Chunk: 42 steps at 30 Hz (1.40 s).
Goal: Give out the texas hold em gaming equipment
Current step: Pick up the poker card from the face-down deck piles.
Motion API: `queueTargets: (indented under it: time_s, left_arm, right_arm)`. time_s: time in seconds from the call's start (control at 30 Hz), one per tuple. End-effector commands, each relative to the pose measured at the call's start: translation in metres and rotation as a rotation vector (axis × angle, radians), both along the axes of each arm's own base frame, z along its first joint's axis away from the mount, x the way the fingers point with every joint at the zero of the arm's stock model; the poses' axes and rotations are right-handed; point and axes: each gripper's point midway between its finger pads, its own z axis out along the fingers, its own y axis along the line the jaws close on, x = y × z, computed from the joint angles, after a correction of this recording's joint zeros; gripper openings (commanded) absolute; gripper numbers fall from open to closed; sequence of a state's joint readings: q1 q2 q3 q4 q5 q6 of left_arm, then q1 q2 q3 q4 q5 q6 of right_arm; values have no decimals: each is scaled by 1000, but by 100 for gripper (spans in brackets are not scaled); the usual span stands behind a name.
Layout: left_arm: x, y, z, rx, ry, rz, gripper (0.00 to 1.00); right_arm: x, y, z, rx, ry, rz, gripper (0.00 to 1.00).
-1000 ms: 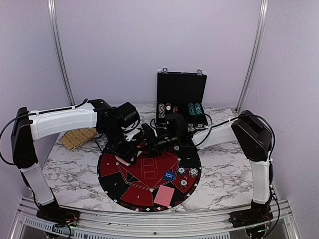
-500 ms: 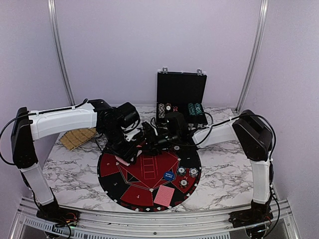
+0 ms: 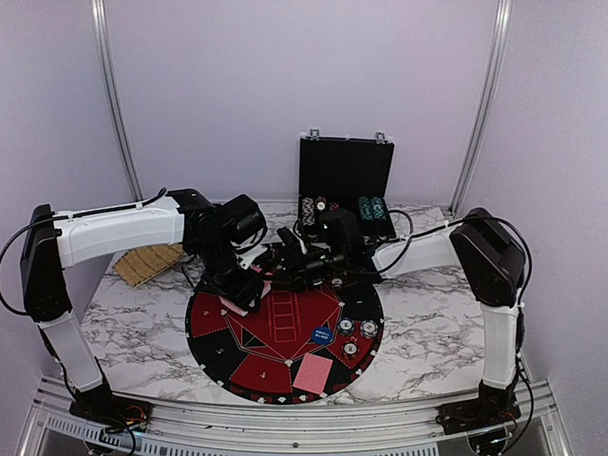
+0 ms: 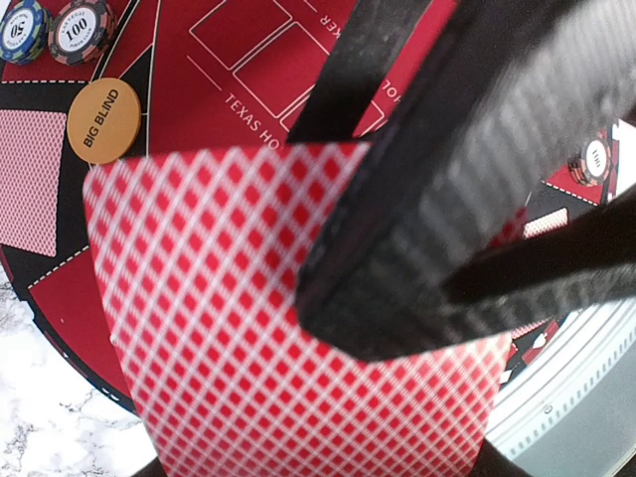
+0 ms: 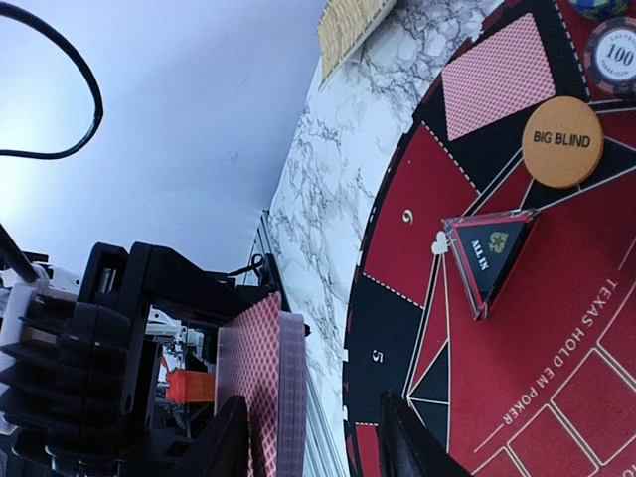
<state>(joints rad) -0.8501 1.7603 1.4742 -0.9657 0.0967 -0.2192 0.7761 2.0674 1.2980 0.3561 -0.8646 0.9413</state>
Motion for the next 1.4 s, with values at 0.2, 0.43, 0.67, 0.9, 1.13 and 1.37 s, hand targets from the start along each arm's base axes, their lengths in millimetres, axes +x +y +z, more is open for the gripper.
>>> queueTargets:
  time_s: [0.2, 0.43, 0.67, 0.9, 1.13, 1.37]
  left_arm:
    - [1, 0, 13, -28, -37, -10, 41]
    - [1, 3, 9, -16, -35, -3, 41]
    - [2, 2, 11, -22, -35, -2, 41]
    - [3, 1, 12, -25, -38, -3, 41]
    - [3, 3, 12, -24, -40, -1, 41]
    - [3, 3, 12, -23, -39, 0, 41]
  right_arm:
    - [6, -10, 33, 46, -46, -33, 40]
    - [3, -15, 40, 57, -50, -36, 35]
    - [0, -16, 38, 54, -41, -28, 27]
    - [-3, -13, 29, 45, -16, -14, 26]
    - [-3, -12, 28, 47, -12, -11, 19]
    - [-5, -10, 26, 47, -3, 3, 16]
